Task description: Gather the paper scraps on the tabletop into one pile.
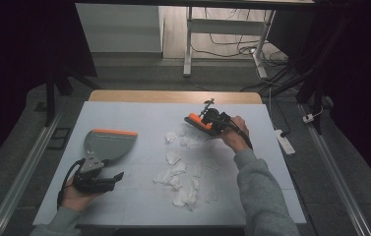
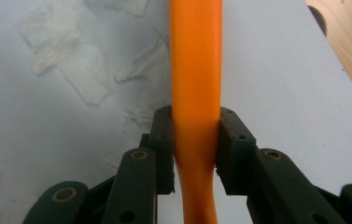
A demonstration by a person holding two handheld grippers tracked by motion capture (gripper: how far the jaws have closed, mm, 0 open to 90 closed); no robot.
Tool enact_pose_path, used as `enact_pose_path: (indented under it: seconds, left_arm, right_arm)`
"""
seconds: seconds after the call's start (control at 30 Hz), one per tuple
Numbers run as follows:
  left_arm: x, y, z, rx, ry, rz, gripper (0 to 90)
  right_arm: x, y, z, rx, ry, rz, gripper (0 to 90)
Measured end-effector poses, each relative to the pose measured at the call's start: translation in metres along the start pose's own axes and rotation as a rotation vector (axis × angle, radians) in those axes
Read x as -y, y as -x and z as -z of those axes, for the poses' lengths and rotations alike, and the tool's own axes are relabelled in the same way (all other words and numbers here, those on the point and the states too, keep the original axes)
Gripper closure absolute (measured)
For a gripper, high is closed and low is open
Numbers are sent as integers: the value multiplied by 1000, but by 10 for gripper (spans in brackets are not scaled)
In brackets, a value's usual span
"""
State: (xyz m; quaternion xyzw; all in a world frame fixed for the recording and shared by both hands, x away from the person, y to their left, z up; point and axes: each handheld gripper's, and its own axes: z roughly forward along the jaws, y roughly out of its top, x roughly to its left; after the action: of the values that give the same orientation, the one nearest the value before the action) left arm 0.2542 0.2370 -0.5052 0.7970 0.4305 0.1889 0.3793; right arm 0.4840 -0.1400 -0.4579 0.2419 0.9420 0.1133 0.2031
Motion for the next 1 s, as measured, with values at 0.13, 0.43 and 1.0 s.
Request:
enact_pose_path:
  seconds: [0.13, 0.43, 1.0]
  left_arm:
    - [-1, -2, 1, 6, 8, 9, 280]
    - [-3, -3, 2, 13, 16, 11, 282]
    - [-3, -5, 0, 23, 16, 14, 295]
  right_arm:
    - [4, -6, 9, -58, 12, 30, 706]
    - [19, -35, 33, -202, 109, 58, 705]
    - [-31, 6, 7, -45, 103, -41, 705]
